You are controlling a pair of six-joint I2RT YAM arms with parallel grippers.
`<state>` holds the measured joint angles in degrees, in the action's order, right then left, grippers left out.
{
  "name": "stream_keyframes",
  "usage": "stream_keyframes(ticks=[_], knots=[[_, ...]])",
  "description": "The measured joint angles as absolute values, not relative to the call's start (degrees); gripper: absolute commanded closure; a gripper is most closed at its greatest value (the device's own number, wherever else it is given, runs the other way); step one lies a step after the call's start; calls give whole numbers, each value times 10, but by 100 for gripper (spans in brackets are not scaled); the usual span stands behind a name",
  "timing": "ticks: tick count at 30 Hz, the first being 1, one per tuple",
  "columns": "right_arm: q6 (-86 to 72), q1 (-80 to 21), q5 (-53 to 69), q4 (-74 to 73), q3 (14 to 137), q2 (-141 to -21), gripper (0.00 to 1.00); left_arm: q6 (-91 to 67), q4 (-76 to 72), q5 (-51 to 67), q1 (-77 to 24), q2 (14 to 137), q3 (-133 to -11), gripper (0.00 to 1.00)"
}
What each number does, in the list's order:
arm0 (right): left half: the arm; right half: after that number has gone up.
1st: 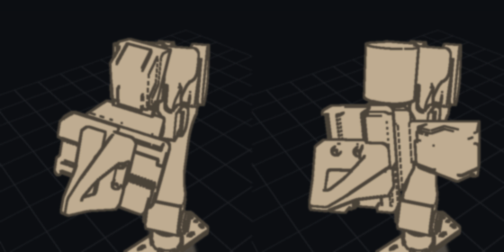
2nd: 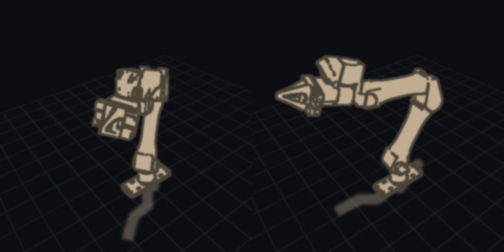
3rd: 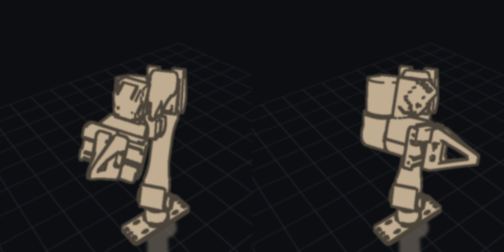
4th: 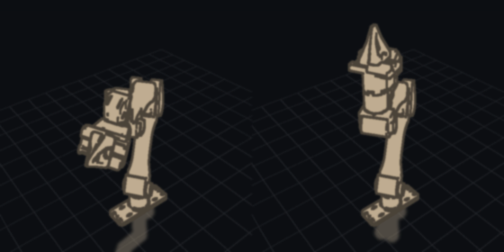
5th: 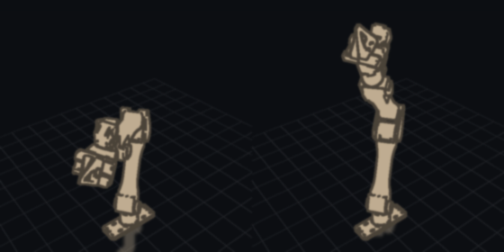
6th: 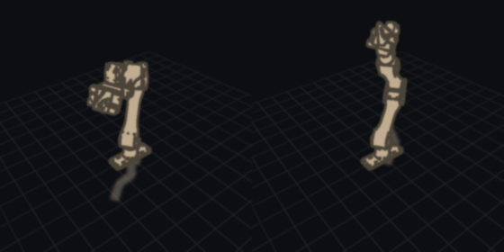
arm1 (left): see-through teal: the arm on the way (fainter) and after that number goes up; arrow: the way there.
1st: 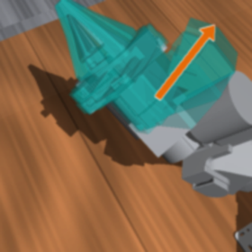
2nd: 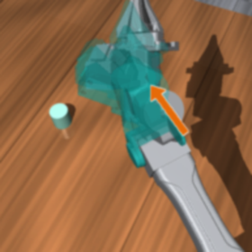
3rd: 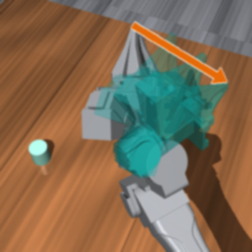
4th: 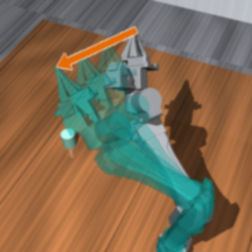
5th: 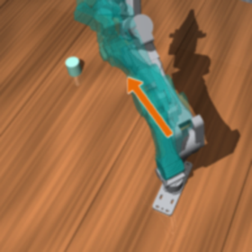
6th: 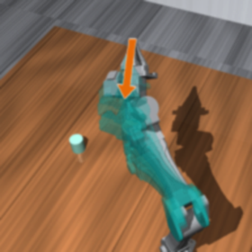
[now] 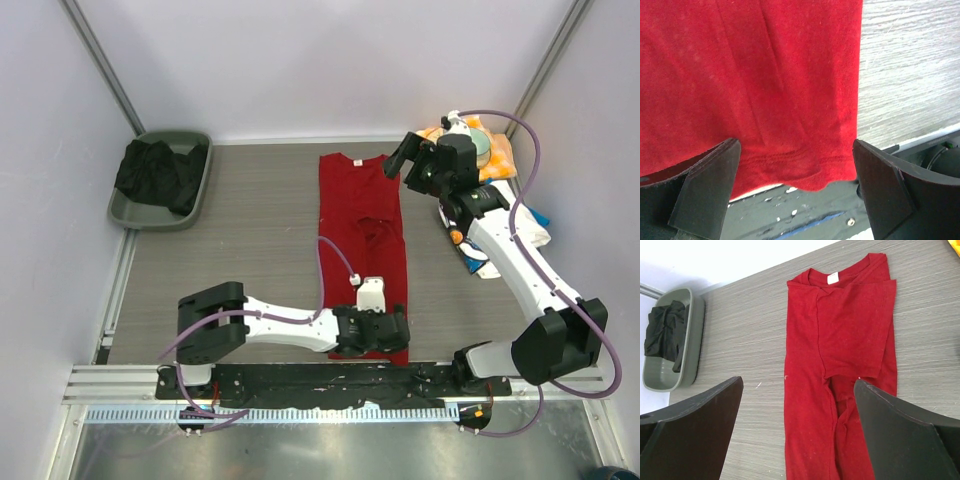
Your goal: Fold and stack the t-shirts
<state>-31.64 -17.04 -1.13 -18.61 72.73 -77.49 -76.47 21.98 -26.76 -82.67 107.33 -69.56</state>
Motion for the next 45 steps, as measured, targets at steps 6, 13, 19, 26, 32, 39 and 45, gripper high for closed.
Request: stream_keyframes(ticks=[6,13,19,26,32,39,45], knots=[[-315,-170,-12,-188,727,-783,0,-765,263,-267,-829,973,-639,0],[-321,-173,64,-139,715,-875,0,-741,362,-321,-802,745,-624,0],[-330,-202,116,-112,717,-998,0,-714,410,-351,-693,576,-577,0],[-339,-229,134,-84,731,-1074,0,-680,466,-347,-584,497,-520,0],[-343,-227,137,-51,744,-1110,0,-655,474,-336,-547,498,-510,0],[-344,-227,142,-32,749,-1153,0,-628,453,-293,-488,525,-482,0],[-343,-226,149,-16,772,-1175,0,-607,426,-253,-441,536,-464,0]])
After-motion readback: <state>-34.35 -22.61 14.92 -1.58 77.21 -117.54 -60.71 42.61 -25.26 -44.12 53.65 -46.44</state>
